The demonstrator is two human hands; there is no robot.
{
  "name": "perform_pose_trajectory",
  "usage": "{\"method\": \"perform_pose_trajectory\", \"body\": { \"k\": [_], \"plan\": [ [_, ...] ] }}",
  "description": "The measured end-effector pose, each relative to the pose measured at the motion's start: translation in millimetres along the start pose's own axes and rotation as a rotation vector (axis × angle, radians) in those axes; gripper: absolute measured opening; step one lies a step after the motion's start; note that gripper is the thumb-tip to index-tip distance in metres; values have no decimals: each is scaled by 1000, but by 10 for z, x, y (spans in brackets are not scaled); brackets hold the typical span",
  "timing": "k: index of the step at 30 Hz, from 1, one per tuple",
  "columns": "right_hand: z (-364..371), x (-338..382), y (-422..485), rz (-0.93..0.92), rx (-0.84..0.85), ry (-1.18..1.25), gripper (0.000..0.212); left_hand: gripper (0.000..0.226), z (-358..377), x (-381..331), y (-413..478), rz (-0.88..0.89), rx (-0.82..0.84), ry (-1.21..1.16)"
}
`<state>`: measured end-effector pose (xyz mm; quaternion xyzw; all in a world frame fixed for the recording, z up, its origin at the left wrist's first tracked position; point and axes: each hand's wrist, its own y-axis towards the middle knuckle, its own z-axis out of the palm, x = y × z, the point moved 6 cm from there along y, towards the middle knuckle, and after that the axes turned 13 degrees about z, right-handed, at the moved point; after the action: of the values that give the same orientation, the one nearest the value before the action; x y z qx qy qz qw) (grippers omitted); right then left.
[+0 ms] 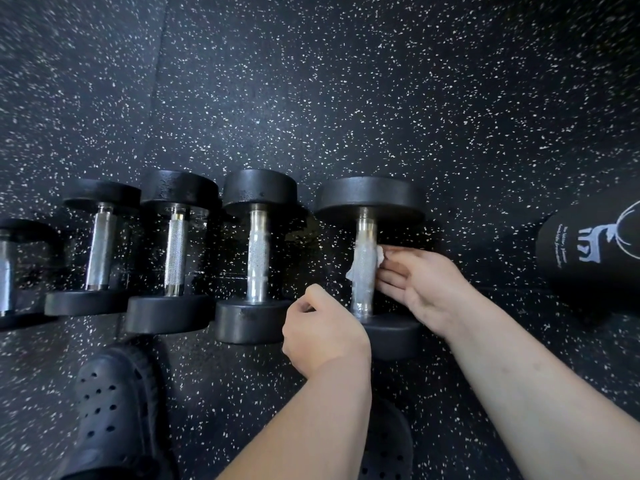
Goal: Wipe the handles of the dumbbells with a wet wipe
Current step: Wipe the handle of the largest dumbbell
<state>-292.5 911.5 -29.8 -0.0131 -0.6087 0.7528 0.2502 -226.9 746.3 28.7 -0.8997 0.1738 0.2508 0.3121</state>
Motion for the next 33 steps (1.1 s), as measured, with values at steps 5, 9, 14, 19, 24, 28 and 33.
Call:
{"method": "perform_pose_trajectory", "body": {
  "k": [5, 9, 14, 19, 24, 28, 33],
  "plan": [
    [207, -44, 47, 164, 111, 44, 47, 56, 4, -7, -20, 0, 7, -2],
    [291, -52, 95, 177, 63, 61, 54, 51, -10, -21, -13, -4, 1, -1],
    [110, -55, 188, 127, -93, 6, 58, 48, -19, -32, -29, -6, -4, -3],
    [221, -55, 165, 150, -23, 14, 63, 45, -17, -44, -48, -9, -4, -7],
    [87, -67, 181, 133, -113, 50, 53, 46, -19, -43, -52, -18, 2, -7],
    [152, -46, 143, 120, -41, -37, 54, 47, -11, -42, -71, -23, 1, -18],
    [122, -56, 135, 119, -35, -21, 39, 46, -18, -50, -66, -18, -5, -22]
  ]
}}
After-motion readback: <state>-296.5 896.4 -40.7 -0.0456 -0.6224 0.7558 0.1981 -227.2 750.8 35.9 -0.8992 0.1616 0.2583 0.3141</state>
